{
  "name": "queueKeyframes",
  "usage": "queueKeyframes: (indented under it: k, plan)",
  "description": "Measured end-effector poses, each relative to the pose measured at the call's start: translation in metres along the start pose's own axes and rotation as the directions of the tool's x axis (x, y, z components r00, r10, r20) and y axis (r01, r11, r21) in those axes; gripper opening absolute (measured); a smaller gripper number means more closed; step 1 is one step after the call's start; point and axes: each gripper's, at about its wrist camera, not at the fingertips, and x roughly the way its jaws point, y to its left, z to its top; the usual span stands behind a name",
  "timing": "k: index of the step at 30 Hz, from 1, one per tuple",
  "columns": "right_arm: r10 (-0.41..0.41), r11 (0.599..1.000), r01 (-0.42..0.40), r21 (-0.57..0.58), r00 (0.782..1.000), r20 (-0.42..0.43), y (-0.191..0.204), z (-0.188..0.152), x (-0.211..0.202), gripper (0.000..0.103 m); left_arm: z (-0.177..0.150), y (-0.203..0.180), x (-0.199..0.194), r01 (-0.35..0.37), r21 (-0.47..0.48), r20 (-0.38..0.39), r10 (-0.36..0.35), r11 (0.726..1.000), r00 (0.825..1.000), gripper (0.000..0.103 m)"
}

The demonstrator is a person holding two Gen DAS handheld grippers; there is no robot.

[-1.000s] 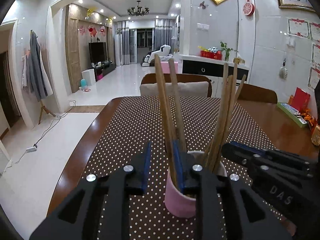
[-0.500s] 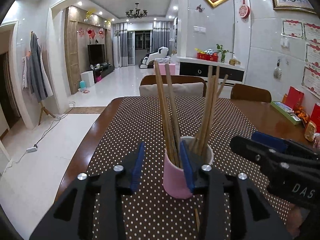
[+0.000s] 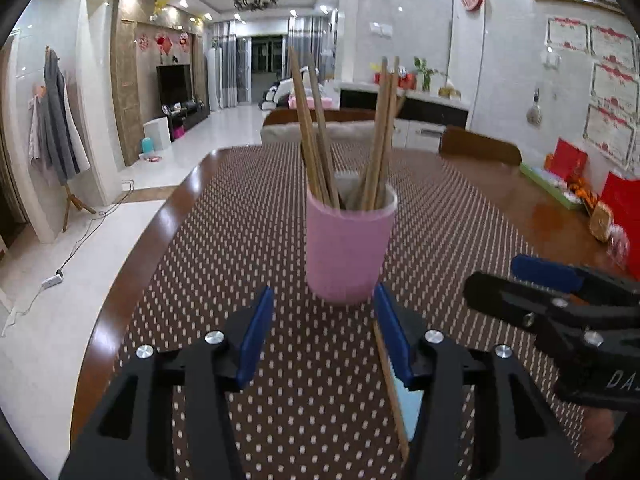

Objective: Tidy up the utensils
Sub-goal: 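Move the right gripper down over the light-blue knife handle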

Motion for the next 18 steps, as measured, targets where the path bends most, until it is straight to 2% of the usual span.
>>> queueKeyframes:
  k: [8,13,18]
  plan:
    - [-0.026,1.0,0.025,-0.008,0.996,-0.087,-0.002,-0.042,0.009,0.077,-0.038,0.007,0.007,0.03,-0.017,-0.11,-0.032,0.999,0.993,0.053]
    - [-0.046,0.998,0.038,-0.049,0.981,-0.189,0.005,-0.07,0.026,0.077,-0.064,0.014,0.01,0.038,-0.03,-0.171,-0.043,0.999,0.984,0.054]
    - [-0.068,0.996,0.05,-0.08,0.968,-0.24,0.01,-0.087,0.037,0.077,-0.082,0.022,0.014,0.04,-0.036,-0.224,-0.047,0.999,0.974,0.056]
